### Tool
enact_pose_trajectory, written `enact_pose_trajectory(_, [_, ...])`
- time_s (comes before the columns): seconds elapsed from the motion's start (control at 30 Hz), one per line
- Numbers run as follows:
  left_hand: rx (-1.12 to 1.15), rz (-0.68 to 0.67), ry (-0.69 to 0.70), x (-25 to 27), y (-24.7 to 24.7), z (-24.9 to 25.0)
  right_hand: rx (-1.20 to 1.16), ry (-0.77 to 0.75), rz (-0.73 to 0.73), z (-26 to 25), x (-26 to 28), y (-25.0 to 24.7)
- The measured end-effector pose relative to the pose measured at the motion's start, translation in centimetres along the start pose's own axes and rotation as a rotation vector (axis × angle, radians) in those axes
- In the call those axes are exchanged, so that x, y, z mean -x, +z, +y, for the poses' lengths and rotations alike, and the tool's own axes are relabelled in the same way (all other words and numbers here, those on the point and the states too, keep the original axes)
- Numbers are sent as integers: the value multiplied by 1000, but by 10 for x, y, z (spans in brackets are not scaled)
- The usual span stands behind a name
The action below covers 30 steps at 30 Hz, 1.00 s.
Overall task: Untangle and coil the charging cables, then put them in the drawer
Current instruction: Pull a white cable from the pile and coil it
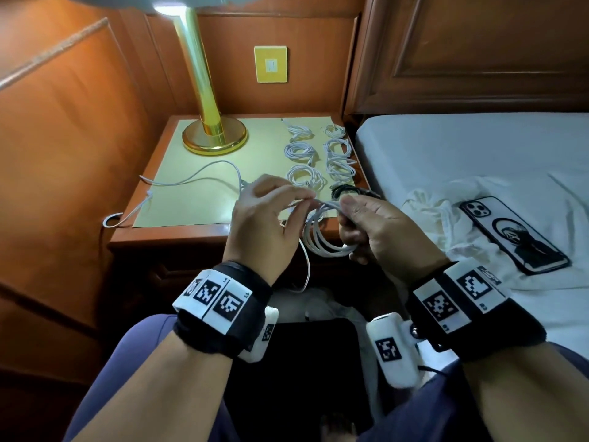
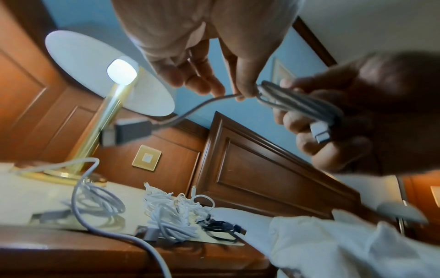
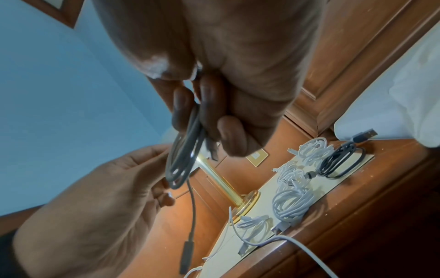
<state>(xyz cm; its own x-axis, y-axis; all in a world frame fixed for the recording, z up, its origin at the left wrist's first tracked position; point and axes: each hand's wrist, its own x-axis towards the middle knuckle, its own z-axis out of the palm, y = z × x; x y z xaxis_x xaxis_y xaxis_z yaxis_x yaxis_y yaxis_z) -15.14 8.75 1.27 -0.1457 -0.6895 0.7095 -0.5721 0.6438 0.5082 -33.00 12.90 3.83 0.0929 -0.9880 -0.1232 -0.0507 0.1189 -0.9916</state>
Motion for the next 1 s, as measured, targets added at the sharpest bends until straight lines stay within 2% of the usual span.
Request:
enact_pose_trajectory(0.07, [72,-3,-101,-3,-1,0,-31,-13,-14,-1,-2,-1])
enact_pose_trajectory(0.13, [246,-69,-308,-6,-3,2,-69,-15,-30,-2,-4,-2])
enact_pose_trajectory(0.2, [516,-117,-526,-6,0,6,-80,-23,-52,-2,-6,-2])
enact_pose_trajectory(0.37, [1056,-137,-778,-1,5,15,-6,-112,-23,1,-12,3])
enact_pose_trajectory(0.43, [1096,-168,-771,0,4,16,78,-147,-11,4,-14,5])
enact_pose_trajectory(0.53, [1111,-147,-761,0,4,17,158,-187,12,4,-15,5])
enact_pose_trajectory(0.67, [1186,-141,-761,1,9,18,138,-203,3,4,-18,8])
enact_pose_trajectory(0.87, [1454,-190,-901,-8,2,21,249,-284,128,7,-25,10])
enact_pose_trajectory(1.0, [1333,-257,-863,-11,6,16,297,-347,161,7,-28,9])
